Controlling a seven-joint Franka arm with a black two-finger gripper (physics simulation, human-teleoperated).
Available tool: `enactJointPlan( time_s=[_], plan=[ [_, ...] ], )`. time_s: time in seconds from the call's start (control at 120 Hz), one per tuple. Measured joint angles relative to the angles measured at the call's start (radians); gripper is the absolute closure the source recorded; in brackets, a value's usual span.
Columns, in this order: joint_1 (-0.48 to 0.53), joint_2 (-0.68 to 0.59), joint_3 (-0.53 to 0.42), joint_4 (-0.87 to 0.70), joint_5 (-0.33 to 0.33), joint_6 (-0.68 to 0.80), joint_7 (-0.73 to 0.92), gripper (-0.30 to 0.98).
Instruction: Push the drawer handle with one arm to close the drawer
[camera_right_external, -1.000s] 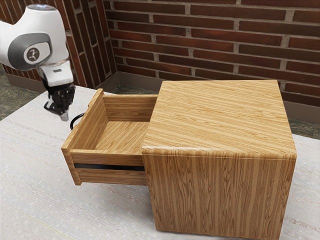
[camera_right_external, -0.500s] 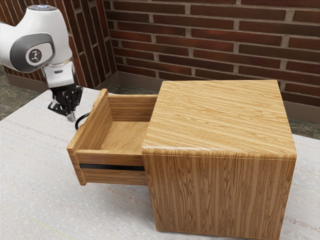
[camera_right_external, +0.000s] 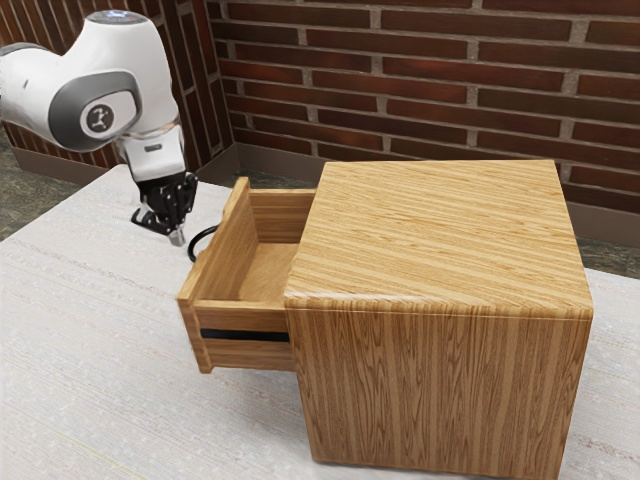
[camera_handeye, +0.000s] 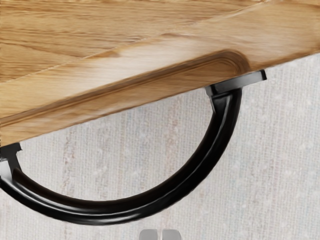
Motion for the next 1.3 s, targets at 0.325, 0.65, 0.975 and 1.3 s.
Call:
enactJointPlan(
  time_s=[0.325,0.65,0.975,1.3],
  plan=[
    [0.002,0.030,-0.041,0.013,-0.026,0.029,-0.077,0.79],
    [0.001,0.073,-0.083,0.044,-0.056,0.040,-0.158,0.79],
    [0.000,0.117,-0.139,0.080,-0.075,0.053,-0.221,0.79],
    [-0.001,0.172,-0.169,0.131,-0.087,0.071,-0.261,0.79]
  ],
)
